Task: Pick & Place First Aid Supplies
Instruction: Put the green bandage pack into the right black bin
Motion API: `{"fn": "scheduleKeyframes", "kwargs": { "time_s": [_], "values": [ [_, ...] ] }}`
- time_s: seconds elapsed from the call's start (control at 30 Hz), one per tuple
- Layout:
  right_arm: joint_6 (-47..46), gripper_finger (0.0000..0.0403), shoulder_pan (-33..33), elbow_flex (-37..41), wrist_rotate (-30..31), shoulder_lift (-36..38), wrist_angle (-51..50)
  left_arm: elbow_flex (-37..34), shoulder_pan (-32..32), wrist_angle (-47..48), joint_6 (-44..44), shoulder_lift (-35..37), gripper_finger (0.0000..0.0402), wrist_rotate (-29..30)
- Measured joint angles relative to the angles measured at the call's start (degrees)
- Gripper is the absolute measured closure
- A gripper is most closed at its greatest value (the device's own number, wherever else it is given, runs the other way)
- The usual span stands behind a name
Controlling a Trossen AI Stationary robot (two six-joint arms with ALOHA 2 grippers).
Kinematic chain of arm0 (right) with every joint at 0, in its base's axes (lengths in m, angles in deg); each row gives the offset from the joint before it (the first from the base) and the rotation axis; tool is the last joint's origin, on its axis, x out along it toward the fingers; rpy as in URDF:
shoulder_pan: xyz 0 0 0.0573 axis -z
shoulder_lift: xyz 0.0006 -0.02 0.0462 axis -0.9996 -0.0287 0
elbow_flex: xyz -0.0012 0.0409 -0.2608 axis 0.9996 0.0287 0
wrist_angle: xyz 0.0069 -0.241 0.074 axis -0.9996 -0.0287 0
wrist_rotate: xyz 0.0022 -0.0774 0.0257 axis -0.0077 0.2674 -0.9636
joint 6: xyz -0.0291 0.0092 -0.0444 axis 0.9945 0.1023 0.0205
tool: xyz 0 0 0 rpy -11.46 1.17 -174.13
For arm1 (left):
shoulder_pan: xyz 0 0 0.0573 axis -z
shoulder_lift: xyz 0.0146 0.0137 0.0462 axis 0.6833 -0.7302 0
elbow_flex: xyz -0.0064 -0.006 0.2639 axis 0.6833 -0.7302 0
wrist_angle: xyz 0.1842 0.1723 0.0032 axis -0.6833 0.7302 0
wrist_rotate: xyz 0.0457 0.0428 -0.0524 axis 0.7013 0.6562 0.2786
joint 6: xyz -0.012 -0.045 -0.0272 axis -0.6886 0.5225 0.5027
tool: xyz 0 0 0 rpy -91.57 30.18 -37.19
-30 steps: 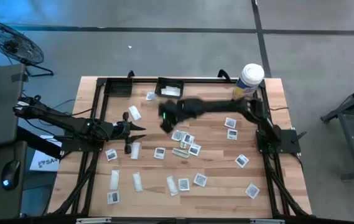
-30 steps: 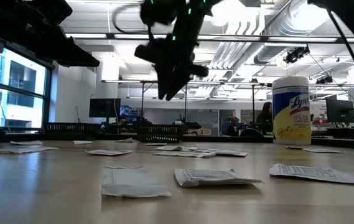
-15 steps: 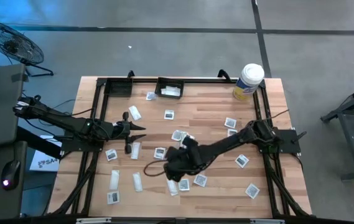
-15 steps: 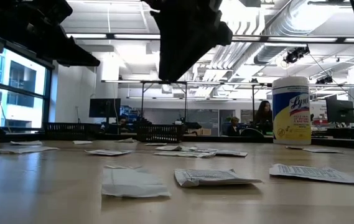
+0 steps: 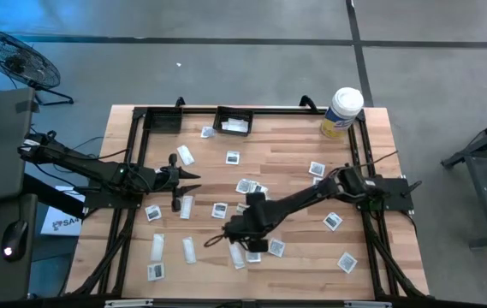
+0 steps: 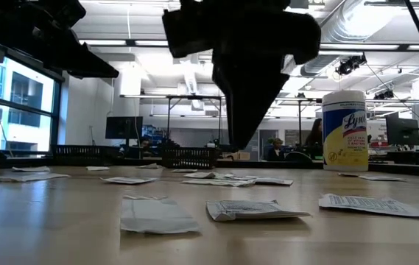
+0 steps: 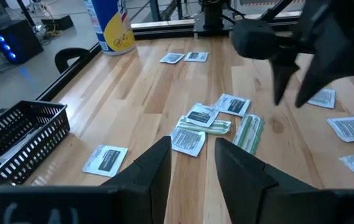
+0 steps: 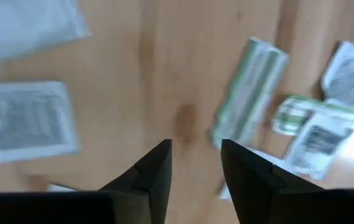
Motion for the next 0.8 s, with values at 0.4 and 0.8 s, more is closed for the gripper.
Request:
{"fn": "scheduleKeyframes", "kwargs": {
  "time_s": [0.4, 0.8],
  "values": [
    [14.27, 0.0281, 4.57, 0.02, -7.5, -2.37, -0.15, 0.0, 0.0, 0.14, 0.0, 0.0, 0.028, -0.04],
    [18.97, 0.0299, 5.26, -0.02, -7.45, -5.53, -0.9, 0.0, 0.0, 0.09, 0.0, 0.0, 0.028, -0.16]
  ]
}}
